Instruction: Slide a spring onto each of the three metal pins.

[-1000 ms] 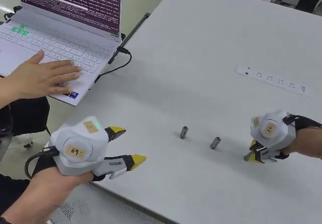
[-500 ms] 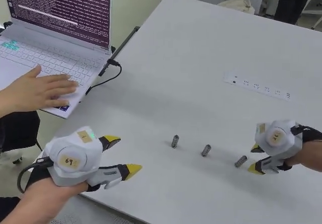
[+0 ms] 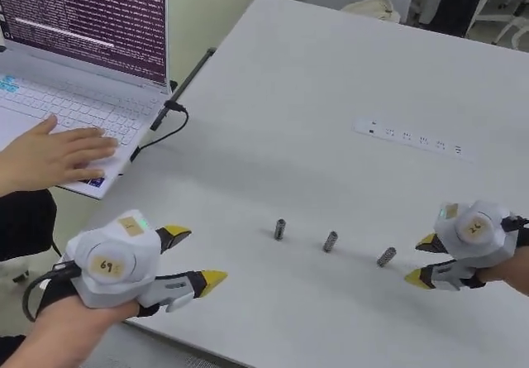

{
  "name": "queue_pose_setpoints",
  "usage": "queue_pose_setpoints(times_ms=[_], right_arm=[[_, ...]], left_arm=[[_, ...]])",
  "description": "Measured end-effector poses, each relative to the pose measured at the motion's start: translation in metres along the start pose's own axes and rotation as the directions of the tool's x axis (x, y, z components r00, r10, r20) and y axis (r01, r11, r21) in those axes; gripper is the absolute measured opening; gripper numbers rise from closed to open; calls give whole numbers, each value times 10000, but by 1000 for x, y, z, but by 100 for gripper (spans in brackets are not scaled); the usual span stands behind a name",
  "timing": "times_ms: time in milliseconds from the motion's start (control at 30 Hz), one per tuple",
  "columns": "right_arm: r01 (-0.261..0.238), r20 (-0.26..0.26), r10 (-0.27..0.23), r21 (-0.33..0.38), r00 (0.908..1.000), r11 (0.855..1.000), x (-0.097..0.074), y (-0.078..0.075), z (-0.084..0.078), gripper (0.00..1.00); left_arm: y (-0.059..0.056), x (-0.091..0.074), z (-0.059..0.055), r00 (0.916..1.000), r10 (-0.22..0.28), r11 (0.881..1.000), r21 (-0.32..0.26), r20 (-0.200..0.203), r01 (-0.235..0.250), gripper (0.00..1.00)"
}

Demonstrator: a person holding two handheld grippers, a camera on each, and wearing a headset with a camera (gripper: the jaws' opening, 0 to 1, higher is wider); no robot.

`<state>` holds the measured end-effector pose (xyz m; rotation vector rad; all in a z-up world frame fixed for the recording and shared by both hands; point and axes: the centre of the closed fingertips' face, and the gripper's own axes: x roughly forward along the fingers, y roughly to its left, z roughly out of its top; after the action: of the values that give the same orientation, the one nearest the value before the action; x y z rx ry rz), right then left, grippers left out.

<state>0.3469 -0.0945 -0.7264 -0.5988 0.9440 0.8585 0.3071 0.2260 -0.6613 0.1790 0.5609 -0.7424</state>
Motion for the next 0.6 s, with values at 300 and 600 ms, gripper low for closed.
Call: queue_pose_setpoints(times_ms=[300,600], right_arm=[[78,1492,-273,1294,9884,9916,-17,20,11,40],[229,2432,-699,1910,9675,9813,-31,42,18,44]], left_arm=[[4,-2,1,10000,51,10000,-65,17,-51,46],[7,0,11,10000,-3,10000,96,82,3,46]])
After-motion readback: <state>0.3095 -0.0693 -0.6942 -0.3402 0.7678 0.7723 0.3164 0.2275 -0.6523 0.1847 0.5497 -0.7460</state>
